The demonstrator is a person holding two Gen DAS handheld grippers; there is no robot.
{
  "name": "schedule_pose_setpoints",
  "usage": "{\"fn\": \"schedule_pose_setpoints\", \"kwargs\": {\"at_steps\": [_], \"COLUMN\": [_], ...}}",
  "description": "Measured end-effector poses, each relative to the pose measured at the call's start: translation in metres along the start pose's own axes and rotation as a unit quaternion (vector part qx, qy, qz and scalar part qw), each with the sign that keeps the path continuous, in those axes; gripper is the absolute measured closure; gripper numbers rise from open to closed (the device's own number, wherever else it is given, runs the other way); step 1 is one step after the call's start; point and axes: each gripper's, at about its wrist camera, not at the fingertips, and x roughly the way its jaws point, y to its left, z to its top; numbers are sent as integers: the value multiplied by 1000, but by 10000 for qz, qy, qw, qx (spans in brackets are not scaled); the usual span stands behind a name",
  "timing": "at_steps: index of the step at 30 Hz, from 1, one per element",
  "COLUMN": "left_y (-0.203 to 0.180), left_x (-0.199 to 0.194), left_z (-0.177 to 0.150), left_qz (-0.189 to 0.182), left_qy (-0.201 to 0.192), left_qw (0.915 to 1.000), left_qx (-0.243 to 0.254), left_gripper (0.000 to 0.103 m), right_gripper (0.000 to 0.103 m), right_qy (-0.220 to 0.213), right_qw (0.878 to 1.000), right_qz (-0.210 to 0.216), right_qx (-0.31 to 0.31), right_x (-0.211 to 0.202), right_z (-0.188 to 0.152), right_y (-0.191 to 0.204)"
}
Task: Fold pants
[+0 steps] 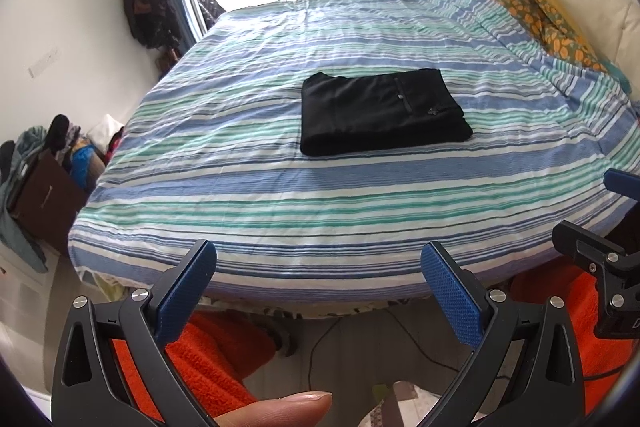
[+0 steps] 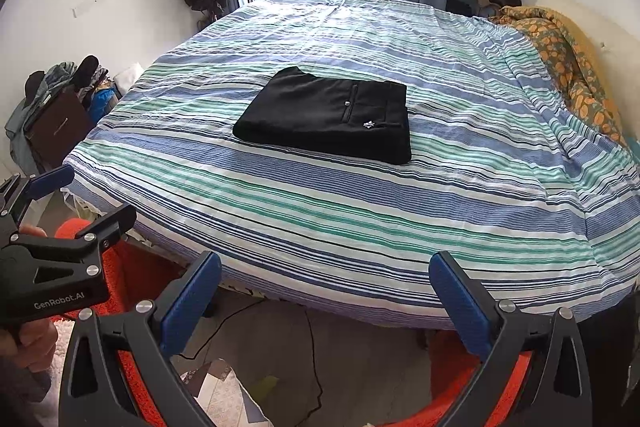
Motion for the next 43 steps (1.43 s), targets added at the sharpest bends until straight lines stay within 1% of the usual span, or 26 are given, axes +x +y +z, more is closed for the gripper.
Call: {"fn": "schedule_pose_setpoints", "kwargs": {"at_steps": [7, 13, 25, 36, 40, 43], "left_y": [3, 2, 3, 4, 7, 7], "left_x": [-4, -3, -2, -3, -6, -8], "left_z": [2, 1, 1, 1, 2, 1], "left_qz": [14, 7, -50, -82, -102, -82], "left_qy": [-43, -8, 38, 67, 21, -27], "left_qw": [10000, 10000, 10000, 9999, 9999, 9999], "left_qx": [-37, -41, -35, -60, -134, -99], "left_gripper": [1, 1, 1, 1, 1, 1], "right_gripper": [1, 1, 1, 1, 1, 1], "right_qy": [-17, 9, 38, 58, 59, 65], "right_qw": [10000, 10000, 9998, 9998, 9998, 9998], "right_qz": [-20, -26, -173, -181, -186, -176], "right_qx": [-10, -12, 36, 59, 75, 79], "right_x": [-2, -2, -3, -1, 0, 0], "right_z": [0, 0, -1, -1, -2, -1], "right_y": [2, 2, 1, -1, -1, 1]}}
